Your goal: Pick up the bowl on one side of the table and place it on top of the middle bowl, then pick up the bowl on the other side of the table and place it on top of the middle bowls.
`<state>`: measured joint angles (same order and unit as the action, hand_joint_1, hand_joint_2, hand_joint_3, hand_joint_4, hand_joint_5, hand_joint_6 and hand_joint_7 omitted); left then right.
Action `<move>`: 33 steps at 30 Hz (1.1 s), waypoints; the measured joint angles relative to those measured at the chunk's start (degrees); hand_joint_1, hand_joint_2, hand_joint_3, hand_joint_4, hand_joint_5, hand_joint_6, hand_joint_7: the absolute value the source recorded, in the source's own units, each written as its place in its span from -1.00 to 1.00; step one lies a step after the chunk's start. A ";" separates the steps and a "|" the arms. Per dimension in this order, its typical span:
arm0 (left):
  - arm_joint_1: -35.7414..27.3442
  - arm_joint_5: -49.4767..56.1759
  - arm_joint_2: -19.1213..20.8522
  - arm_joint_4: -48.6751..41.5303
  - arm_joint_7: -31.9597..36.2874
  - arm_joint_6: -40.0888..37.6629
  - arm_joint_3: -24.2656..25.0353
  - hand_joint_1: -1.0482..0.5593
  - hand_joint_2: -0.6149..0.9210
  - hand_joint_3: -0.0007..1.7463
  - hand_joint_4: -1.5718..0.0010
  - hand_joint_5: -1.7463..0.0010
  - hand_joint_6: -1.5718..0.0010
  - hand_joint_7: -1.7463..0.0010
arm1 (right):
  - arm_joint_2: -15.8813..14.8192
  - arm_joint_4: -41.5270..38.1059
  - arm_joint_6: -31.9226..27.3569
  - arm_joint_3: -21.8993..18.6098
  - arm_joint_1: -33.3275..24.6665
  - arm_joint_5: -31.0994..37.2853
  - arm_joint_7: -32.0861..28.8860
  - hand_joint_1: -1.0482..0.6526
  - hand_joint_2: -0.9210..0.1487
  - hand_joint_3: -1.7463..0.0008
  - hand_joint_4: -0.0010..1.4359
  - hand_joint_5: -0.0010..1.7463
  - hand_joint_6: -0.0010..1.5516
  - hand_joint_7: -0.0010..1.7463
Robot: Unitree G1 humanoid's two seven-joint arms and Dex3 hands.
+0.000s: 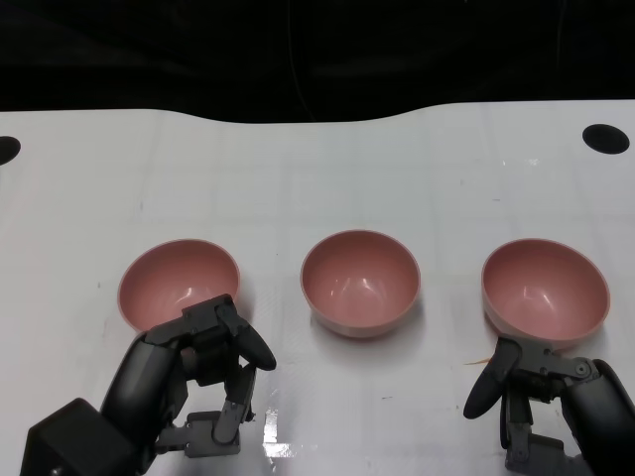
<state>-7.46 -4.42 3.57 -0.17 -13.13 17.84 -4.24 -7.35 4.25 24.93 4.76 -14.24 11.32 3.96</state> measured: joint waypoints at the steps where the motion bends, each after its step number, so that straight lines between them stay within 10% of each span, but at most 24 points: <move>1: 0.00 0.00 0.00 0.00 0.00 0.00 0.00 0.08 0.33 0.52 -0.09 -1.00 -0.02 -0.68 | 0.00 0.00 0.00 0.00 0.00 0.00 0.00 0.22 0.23 -0.75 0.21 0.99 0.07 0.57; 33: 0.01 0.01 0.10 -0.09 -0.01 0.10 0.03 0.08 0.33 0.53 -0.09 -1.00 -0.02 -0.68 | 0.00 0.23 -0.22 0.00 0.02 0.16 -0.08 0.21 0.15 -0.70 0.16 0.96 0.04 0.51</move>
<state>-7.45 -4.41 3.67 -0.26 -13.14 17.94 -4.21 -7.35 4.47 24.71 4.77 -14.22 11.47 3.88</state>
